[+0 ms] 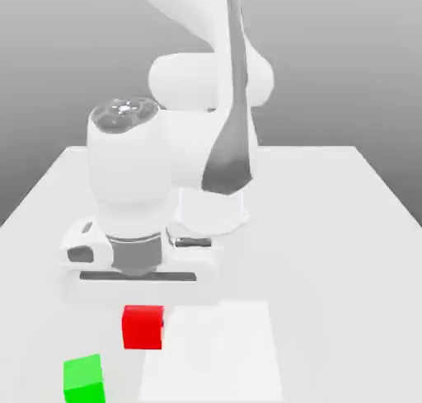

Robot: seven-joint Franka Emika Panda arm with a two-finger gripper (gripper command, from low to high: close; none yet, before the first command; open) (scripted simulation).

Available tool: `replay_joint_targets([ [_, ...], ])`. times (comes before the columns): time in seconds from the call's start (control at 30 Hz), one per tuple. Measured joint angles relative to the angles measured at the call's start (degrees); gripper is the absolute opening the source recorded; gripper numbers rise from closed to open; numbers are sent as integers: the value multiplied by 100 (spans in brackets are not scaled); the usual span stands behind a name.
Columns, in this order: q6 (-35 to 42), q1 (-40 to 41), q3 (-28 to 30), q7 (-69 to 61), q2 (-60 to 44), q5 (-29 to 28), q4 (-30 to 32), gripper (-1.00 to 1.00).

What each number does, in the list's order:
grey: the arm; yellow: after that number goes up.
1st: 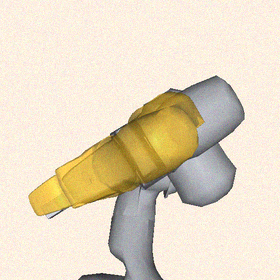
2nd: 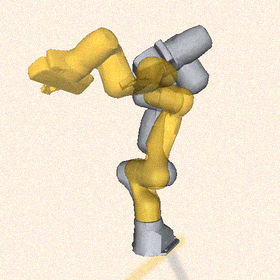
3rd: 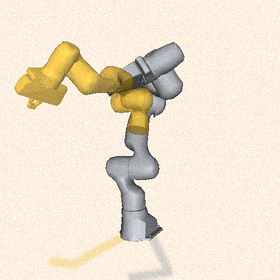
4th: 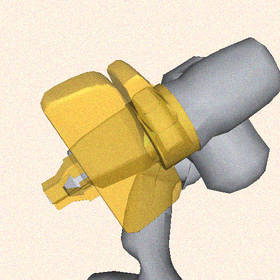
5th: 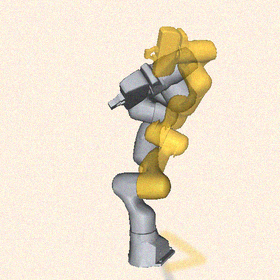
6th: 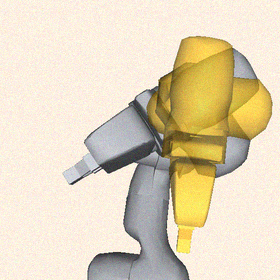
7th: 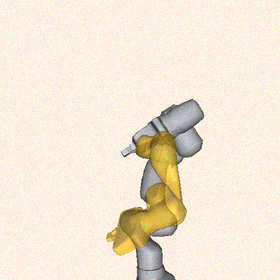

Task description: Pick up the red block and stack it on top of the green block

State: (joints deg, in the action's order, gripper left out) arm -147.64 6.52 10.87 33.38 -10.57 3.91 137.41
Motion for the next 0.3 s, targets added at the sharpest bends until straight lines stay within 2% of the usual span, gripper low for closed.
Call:
replay_joint_targets([
  [0.13,-424,233,-36,-176,-680,288,-246,-100],
  [0.17,-590,276,-84,-228,-867,362,-263,100],
  [0.3,-590,276,-84,-228,-867,362,-263,100],
])
